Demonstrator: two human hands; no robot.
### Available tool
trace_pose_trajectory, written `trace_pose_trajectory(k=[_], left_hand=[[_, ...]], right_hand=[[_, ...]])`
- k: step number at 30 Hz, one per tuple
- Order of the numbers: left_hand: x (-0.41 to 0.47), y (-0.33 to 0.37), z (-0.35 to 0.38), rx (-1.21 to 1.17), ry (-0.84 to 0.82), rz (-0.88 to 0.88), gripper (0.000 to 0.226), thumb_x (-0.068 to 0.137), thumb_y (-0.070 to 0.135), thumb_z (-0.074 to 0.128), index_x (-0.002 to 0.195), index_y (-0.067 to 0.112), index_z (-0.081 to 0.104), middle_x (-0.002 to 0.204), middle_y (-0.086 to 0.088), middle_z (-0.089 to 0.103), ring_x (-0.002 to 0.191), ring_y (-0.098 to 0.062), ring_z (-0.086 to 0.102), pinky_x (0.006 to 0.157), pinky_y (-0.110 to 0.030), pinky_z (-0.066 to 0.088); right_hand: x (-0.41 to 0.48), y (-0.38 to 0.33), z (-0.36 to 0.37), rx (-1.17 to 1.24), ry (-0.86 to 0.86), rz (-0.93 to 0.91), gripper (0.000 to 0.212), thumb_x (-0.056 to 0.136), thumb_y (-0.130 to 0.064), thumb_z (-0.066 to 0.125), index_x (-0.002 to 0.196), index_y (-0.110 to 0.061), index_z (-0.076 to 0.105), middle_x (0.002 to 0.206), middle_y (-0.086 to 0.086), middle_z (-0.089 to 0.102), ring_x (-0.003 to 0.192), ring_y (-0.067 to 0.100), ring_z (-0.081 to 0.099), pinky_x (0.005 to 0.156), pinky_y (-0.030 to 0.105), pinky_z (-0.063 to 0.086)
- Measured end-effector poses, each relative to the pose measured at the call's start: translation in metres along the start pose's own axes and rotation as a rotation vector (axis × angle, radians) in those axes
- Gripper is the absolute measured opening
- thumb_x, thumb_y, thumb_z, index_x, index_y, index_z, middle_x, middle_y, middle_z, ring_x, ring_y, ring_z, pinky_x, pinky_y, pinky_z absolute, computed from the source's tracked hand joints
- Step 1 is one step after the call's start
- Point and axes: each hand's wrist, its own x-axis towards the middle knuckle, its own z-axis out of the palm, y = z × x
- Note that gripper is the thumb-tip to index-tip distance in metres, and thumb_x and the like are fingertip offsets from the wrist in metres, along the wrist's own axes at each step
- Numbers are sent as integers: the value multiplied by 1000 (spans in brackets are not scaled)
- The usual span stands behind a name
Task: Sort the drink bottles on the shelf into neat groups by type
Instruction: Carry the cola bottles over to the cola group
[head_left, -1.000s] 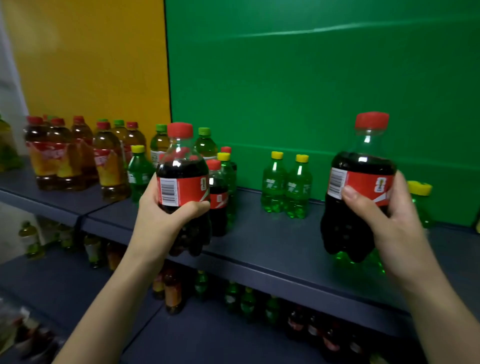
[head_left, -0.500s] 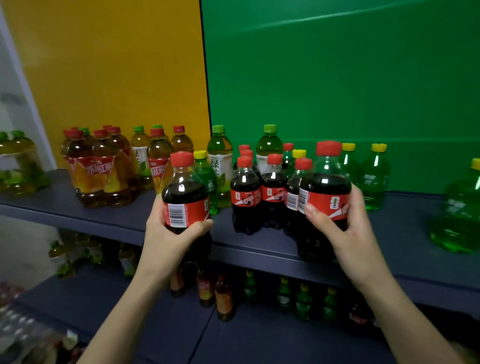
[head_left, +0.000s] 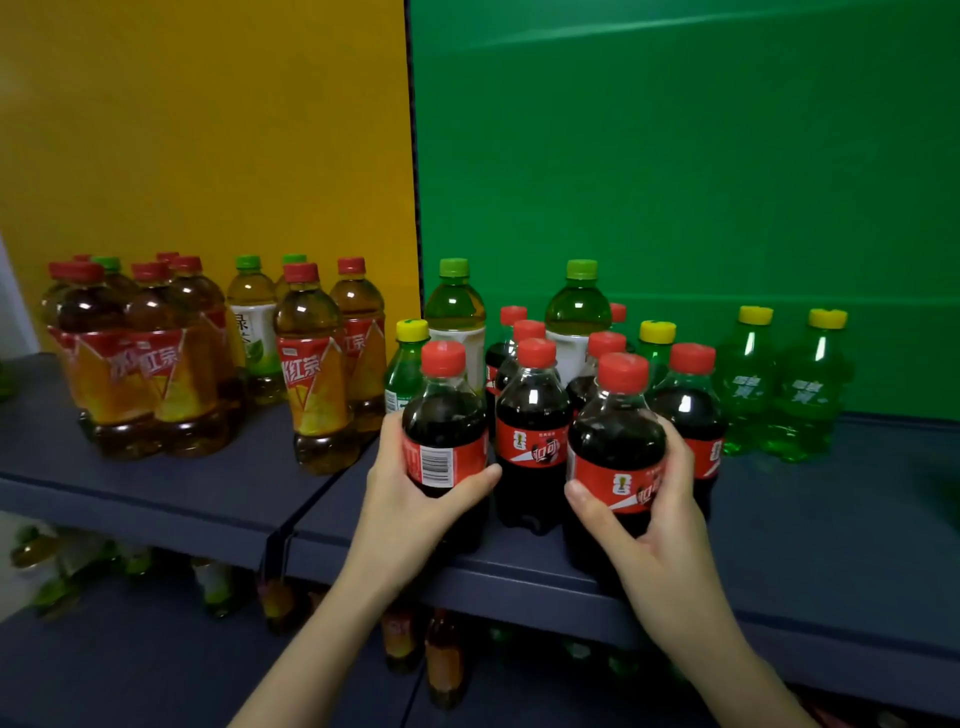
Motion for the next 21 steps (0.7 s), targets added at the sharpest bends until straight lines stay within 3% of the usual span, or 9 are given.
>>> trace_pose_trajectory(k=[3, 7, 11, 14, 18, 21], left_hand=[[6, -7, 3, -30, -47, -12, 63, 63, 35, 82, 115, 33, 46, 107, 24, 63, 98, 3, 62, 79, -12, 49], [17, -15, 3, -57, -87, -15, 61, 64, 33, 77, 115, 37, 44, 109, 28, 61, 99, 6, 61, 79, -10, 48], [22, -22, -1, -68, -128, -33, 61, 59, 37, 75, 110, 37, 42, 103, 22, 63, 97, 10, 59, 75, -5, 45], [25, -25, -4, -50, -164, -18, 63, 57, 40, 74, 110, 38, 41, 107, 23, 59, 97, 13, 57, 74, -3, 44], [28, -29, -11, -19, -212, 0, 74, 59, 46, 72, 124, 33, 38, 116, 21, 56, 102, 14, 54, 79, -2, 43], [26, -28, -18, 4, -225, 40, 83, 61, 51, 69, 134, 34, 33, 124, 25, 51, 111, 14, 50, 88, -4, 41]], right_hand=[[2, 5, 8, -38, 13, 13, 72, 72, -55, 69, 128, -49, 25, 128, -22, 49, 117, -8, 47, 94, 7, 39], [5, 9, 18, -98, 59, 39, 81, 70, -57, 67, 137, -41, 25, 133, -22, 45, 123, -4, 43, 104, 32, 42], [5, 9, 26, -181, 124, 40, 86, 66, -63, 60, 139, -37, 22, 137, -19, 39, 127, -5, 38, 106, 29, 38], [5, 7, 32, -212, 177, 48, 82, 66, -63, 58, 134, -44, 18, 137, -16, 40, 125, -4, 40, 103, 24, 38], [3, 6, 35, -341, 230, 52, 84, 65, -73, 54, 134, -44, 17, 139, -9, 39, 128, 8, 40, 106, 38, 39], [1, 1, 34, -439, 229, 59, 89, 66, -72, 50, 140, -38, 14, 143, -11, 34, 132, 6, 35, 109, 39, 35]])
